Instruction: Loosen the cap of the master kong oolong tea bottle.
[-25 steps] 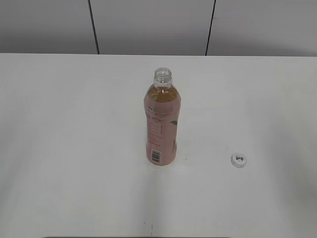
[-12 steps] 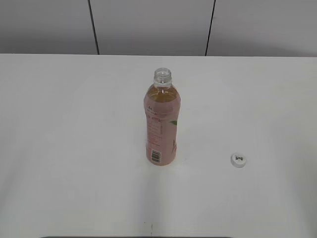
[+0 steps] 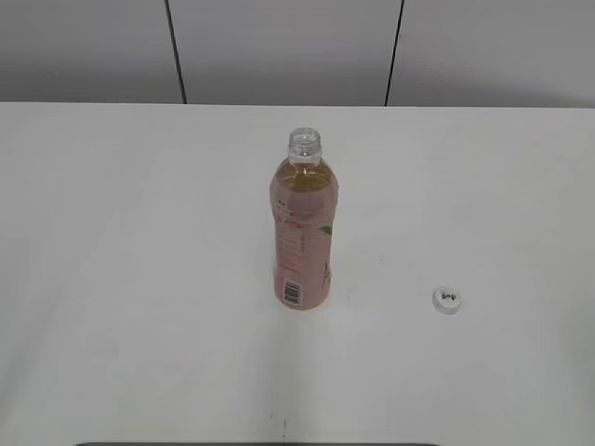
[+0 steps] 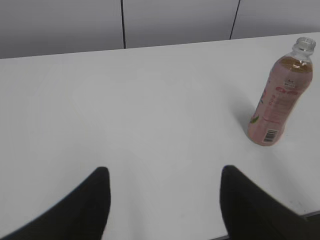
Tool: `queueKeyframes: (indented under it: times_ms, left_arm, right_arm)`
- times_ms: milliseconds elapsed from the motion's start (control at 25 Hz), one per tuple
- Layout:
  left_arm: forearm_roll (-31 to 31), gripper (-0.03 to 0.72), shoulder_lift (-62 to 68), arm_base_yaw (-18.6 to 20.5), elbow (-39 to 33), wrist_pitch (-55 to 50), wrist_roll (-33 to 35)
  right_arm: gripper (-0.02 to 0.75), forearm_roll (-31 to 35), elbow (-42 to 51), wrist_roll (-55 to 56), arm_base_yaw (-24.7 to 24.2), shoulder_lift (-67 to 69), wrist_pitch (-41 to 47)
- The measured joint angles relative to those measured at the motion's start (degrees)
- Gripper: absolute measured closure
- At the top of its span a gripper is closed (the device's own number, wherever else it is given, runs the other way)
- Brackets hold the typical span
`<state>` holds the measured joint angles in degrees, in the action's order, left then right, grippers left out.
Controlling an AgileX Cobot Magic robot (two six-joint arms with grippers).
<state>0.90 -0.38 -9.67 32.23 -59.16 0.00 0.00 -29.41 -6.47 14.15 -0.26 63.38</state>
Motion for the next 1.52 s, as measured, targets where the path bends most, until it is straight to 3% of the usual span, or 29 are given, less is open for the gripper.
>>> queueKeyframes:
  times_ms: [240,800,1200,1520]
  left_arm:
    - [0.2,0.287,0.0,0.0,0.0,0.0,0.0]
    - [0.2,0.330,0.0,0.0,0.0,0.2,0.0]
    - [0.1,0.346,0.0,7.4,0.0,0.3,0.0]
    - [0.0,0.378,0.0,7.9,0.0,0.4,0.0]
  right_arm:
    - [0.395,0.0,0.0,0.9,0.0,-0.2,-0.1]
    - [0.403,0.0,0.0,1.3,-0.2,-0.2,-0.1]
    - [0.404,0.0,0.0,1.3,-15.7,-0.2,-0.3]
    - [0.404,0.0,0.0,1.3,-17.3,-0.2,-0.4]
